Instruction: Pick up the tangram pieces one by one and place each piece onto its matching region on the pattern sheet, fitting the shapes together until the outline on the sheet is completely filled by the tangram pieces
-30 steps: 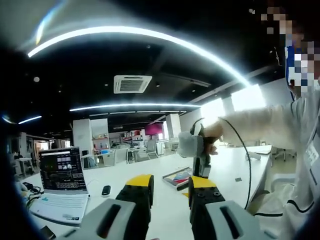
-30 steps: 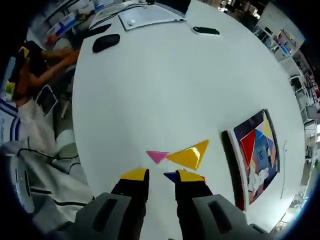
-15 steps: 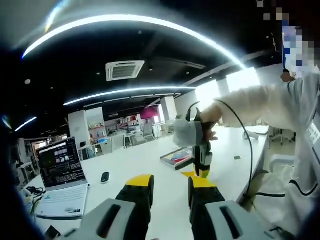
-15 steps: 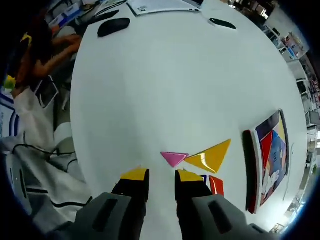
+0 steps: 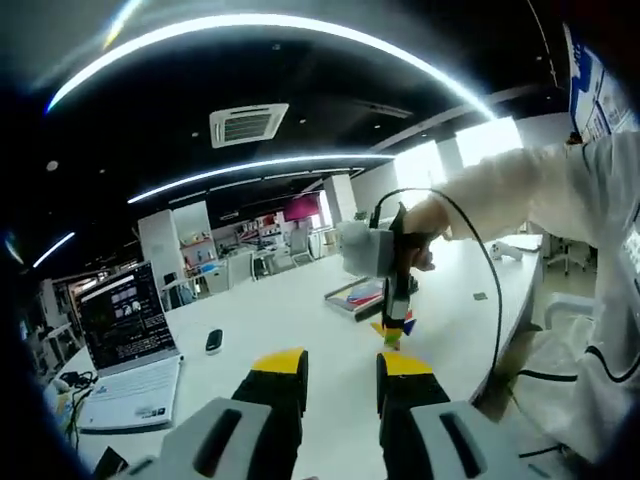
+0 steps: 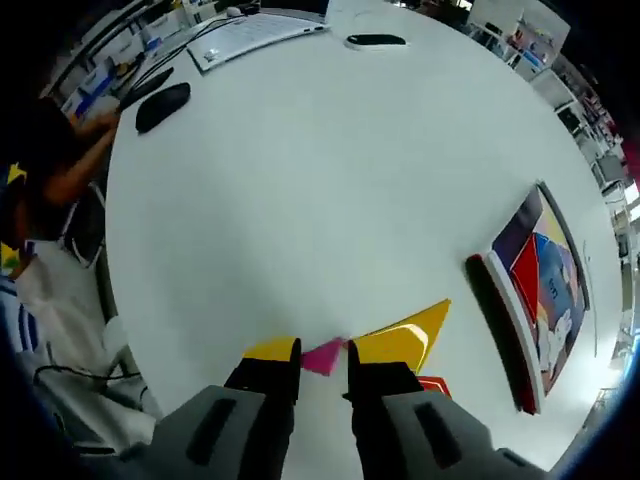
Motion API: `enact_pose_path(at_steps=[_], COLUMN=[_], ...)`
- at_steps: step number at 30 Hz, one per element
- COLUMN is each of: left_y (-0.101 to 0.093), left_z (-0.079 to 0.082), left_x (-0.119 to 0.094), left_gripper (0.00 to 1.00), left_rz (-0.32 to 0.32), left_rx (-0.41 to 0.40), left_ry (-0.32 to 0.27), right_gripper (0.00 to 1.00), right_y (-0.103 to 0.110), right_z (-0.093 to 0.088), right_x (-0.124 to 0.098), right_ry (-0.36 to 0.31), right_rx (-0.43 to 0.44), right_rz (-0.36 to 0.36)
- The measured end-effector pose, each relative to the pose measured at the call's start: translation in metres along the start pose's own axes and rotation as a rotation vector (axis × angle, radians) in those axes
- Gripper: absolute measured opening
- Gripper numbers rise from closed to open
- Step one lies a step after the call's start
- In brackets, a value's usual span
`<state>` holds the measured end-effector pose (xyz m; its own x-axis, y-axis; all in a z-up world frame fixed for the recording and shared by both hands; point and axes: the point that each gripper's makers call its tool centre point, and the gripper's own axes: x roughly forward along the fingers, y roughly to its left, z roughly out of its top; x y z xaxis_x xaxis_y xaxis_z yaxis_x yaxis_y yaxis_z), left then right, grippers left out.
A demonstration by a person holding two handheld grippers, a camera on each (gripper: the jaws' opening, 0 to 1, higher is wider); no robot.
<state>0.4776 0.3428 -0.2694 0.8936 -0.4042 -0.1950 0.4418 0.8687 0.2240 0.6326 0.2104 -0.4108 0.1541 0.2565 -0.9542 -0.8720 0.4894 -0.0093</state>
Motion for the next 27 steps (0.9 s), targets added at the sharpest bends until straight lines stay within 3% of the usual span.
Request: enact_pose_path(at_steps=[2,4,5,6,14,23,27], left_y=[-0.001,-0.002,-0.002,-0.002,-0.001,-0.002,0.0], left_z=[0.0,0.002,0.002,0.003,0.004,0.004,0.005], left_x=[0.0,0.0,-0.001,-0.001,-0.002,0.0,0.0], left_gripper=[0.29,0.29,0.29,0.29,0.29,0.29,0.29], left_rz=[-0.004,-0.004,-0.004,-0.005,-0.003,-0.008,-0.004], left_rx=[0.003,0.005,0.007,0.008,0.009,0.014,0.012], left_ry=[0.0,-0.003,-0.004,-0.006,-0.014,-0.011,-0.018], right_gripper=[0.21,0.21,0.2,0.2,0.2,0.2,0.2], right_y=[0.002,0.001,0.001,0.002,-0.006,0.0,0.005], right_z=[0.001,-0.011,0.001,-0.009,-0.031,-0.012,-0.021], right_x=[0.002,0.007,0.008,0.005,0.0,-0.001,0.003], right_ry=[0.0,0.057,-0.003,0.044,0.095,0.02,0.081], right_rx=[-0.025,-0.089,-0.168,-0.129,-0.093,-0.123,-0.111], right_rz=[-0.012,-0.026,-0.024,-0.037,-0.024,0.028,0.071])
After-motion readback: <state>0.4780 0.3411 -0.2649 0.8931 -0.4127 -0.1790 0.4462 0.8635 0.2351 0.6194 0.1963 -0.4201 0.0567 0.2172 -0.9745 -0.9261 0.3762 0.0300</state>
